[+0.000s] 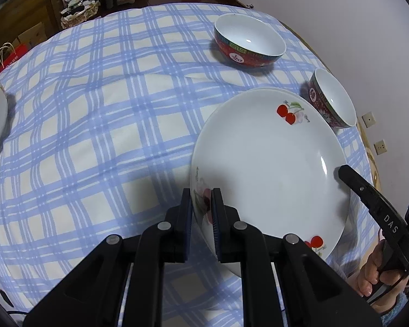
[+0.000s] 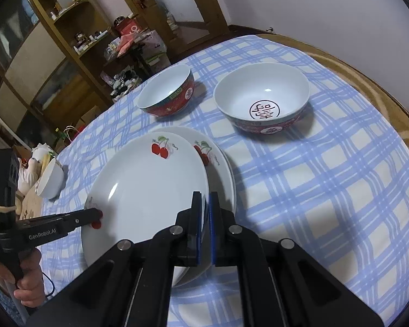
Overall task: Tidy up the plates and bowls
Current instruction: 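Lower the right tool's plate onto a stack while the left tool lowers its plate onto another, then hold both plates resting on the stacks with both tools closed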
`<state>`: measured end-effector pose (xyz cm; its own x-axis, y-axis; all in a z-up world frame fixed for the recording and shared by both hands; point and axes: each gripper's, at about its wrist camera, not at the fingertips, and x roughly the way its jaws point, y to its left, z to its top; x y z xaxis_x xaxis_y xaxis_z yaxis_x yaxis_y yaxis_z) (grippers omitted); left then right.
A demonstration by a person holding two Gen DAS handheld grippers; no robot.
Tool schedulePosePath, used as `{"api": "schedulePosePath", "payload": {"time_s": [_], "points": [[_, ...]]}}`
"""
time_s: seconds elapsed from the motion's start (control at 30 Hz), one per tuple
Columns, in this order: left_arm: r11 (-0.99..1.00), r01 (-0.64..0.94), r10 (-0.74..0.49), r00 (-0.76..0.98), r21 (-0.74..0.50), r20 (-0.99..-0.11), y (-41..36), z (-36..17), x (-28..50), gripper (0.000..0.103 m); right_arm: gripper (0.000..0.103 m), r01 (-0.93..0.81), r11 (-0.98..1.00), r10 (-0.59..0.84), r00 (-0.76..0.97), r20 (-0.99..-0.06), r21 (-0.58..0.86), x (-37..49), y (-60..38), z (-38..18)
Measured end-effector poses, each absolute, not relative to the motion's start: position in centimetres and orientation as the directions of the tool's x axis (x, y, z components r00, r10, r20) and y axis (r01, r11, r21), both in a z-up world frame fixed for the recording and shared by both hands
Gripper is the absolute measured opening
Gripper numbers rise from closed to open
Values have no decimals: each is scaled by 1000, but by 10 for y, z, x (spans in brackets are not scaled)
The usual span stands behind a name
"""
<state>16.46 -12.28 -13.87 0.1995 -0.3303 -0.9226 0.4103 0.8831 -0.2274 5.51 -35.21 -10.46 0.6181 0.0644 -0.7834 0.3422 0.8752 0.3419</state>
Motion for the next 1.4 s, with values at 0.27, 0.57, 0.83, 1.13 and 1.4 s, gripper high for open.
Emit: {"api": "schedulePosePath", "payload": {"time_s": [0.27,0.57,0.83,1.13,1.4], "points": [[880,421,-322,190,-220,-927,-127,-141,165,13,6,359,873,51,605,-794,330,54,-354,-108],[882,431,-304,204,-194,-930,-131,-143,164,13,6,363,879,33,601,-799,310,56,-351,-108],[880,444,-289,220,-168,-932,-132,-143,162,14,6,368,883,15,597,-802,291,58,-350,-109],[878,449,-288,216,-168,-933,-132,-144,162,14,6,370,883,13,596,-803,289,58,-350,-109],[879,451,-279,222,-155,-934,-134,-144,161,14,6,376,879,11,596,-803,291,60,-352,-111]]}}
